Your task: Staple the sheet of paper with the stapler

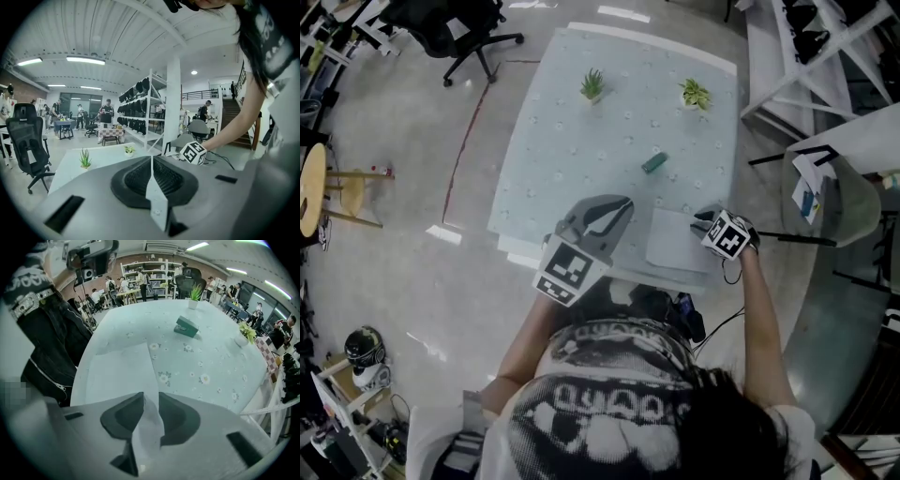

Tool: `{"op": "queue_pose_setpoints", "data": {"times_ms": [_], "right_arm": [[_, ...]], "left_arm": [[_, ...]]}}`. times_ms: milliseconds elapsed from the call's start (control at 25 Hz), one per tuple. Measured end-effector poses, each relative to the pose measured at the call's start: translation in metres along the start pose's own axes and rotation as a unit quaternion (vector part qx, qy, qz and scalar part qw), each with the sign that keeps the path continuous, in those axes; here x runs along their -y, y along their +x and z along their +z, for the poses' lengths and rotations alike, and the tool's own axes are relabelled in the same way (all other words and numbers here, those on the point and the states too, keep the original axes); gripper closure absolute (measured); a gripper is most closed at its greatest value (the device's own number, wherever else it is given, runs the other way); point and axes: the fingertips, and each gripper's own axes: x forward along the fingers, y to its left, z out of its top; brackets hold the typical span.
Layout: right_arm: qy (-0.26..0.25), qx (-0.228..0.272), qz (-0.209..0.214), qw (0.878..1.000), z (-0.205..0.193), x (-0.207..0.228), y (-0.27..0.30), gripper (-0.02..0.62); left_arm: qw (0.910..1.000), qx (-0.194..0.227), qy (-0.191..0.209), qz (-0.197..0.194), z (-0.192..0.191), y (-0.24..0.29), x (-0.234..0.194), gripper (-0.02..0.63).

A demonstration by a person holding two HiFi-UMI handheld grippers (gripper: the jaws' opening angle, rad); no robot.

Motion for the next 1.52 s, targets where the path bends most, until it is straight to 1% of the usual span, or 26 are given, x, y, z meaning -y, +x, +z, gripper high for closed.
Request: {"op": "queue_pose_setpoints", "data": {"times_ms": [200,240,280,560,680,880,1000,1080,1200,1400,1520], "right_arm": [[0.046,0.027,-0.015,0.998,0.002,0.002,0.0,0.512],[0.053,0.033,-0.02,0.998,0.002,0.003,-0.001,0.527],[0.058,0.038,-0.024,0.997,0.001,0.004,-0.001,0.591],[0.082,0.051,-0.029,0.995,0.006,0.002,-0.001,0.591],[0.081,0.063,-0.031,0.994,0.013,0.002,-0.004,0.591],[0.081,0.089,-0.038,0.992,0.034,0.004,-0.008,0.591],[0.09,0.11,-0.037,0.989,0.053,0.006,-0.006,0.591],[0.108,0.124,-0.035,0.986,0.066,0.012,-0.002,0.591],[0.151,0.135,-0.033,0.979,0.082,0.025,0.007,0.591],[0.229,0.151,-0.023,0.961,0.105,0.043,0.019,0.591],[0.263,0.161,-0.015,0.951,0.112,0.049,0.026,0.591]], "left_arm": [[1.0,-0.001,0.0,-0.007,-0.002,0.001,-0.005,0.594],[1.0,-0.001,0.0,-0.009,-0.002,0.001,-0.006,0.594],[0.9999,-0.002,0.0,-0.01,-0.002,0.001,-0.006,0.594],[0.9999,-0.005,-0.001,-0.015,-0.006,-0.002,-0.01,0.594],[0.9999,-0.006,-0.001,-0.015,-0.008,-0.003,-0.011,0.594],[0.9999,-0.008,-0.005,-0.012,-0.015,-0.009,-0.016,0.594],[0.9999,-0.009,-0.009,-0.008,-0.02,-0.012,-0.019,0.594],[0.9999,-0.008,-0.012,-0.006,-0.02,-0.014,-0.02,0.594],[0.9999,-0.007,-0.013,-0.002,-0.021,-0.017,-0.023,0.594],[0.9997,-0.008,-0.02,0.012,-0.027,-0.029,-0.032,0.594],[0.9994,-0.008,-0.027,0.022,-0.032,-0.035,-0.039,0.594]]}}
